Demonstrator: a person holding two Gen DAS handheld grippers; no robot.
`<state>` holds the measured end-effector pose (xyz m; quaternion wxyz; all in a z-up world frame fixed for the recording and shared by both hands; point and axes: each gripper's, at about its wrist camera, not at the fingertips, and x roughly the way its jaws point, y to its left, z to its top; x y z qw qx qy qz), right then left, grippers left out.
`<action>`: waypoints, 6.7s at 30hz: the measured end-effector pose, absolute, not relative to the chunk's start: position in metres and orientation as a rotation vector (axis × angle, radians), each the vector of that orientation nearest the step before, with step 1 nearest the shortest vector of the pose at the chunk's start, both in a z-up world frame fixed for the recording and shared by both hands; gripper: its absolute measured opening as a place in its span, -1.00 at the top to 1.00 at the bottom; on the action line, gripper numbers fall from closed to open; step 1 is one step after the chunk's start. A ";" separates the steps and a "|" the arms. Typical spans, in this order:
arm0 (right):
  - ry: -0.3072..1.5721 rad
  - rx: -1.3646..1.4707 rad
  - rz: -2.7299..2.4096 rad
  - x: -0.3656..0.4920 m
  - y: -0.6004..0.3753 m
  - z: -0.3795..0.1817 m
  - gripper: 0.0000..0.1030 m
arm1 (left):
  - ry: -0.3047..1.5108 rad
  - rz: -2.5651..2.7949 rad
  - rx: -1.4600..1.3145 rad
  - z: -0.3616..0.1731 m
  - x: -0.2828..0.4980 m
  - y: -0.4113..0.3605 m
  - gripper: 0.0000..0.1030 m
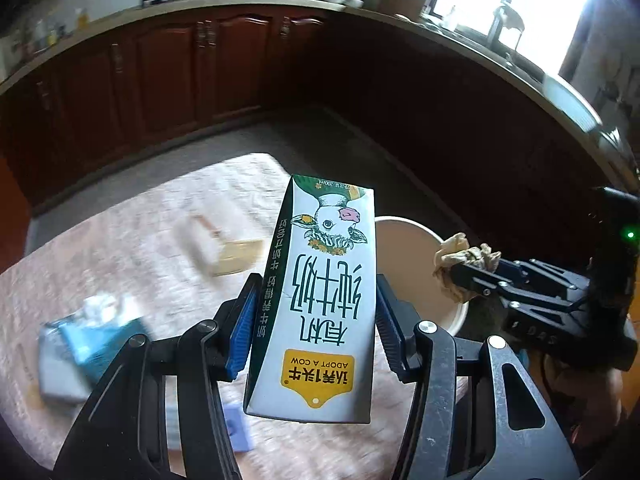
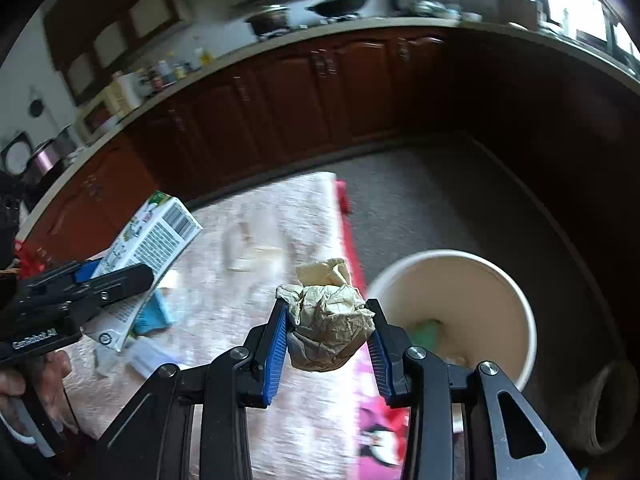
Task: Collect trash
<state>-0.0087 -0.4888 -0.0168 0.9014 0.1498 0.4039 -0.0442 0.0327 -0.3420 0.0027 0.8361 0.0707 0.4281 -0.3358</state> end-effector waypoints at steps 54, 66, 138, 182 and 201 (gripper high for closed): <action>1.013 0.570 -0.394 -0.034 -0.611 -0.115 -0.18 | 1.112 -0.831 0.173 -0.090 0.051 -0.447 -0.30; 0.992 0.554 -0.380 -0.034 -0.601 -0.098 -0.19 | 1.061 -0.803 0.173 -0.072 0.039 -0.426 -0.30; 1.013 0.147 0.232 0.105 -0.282 -0.045 -0.42 | 1.057 -0.381 -0.049 -0.063 0.081 -0.075 -0.31; 0.849 0.288 0.388 0.090 -0.319 -0.027 0.88 | 0.917 -0.403 -0.031 -0.015 0.061 -0.098 0.19; 0.869 0.354 0.164 0.040 -0.422 -0.018 0.65 | 0.928 -0.583 0.068 -0.009 0.044 -0.215 0.19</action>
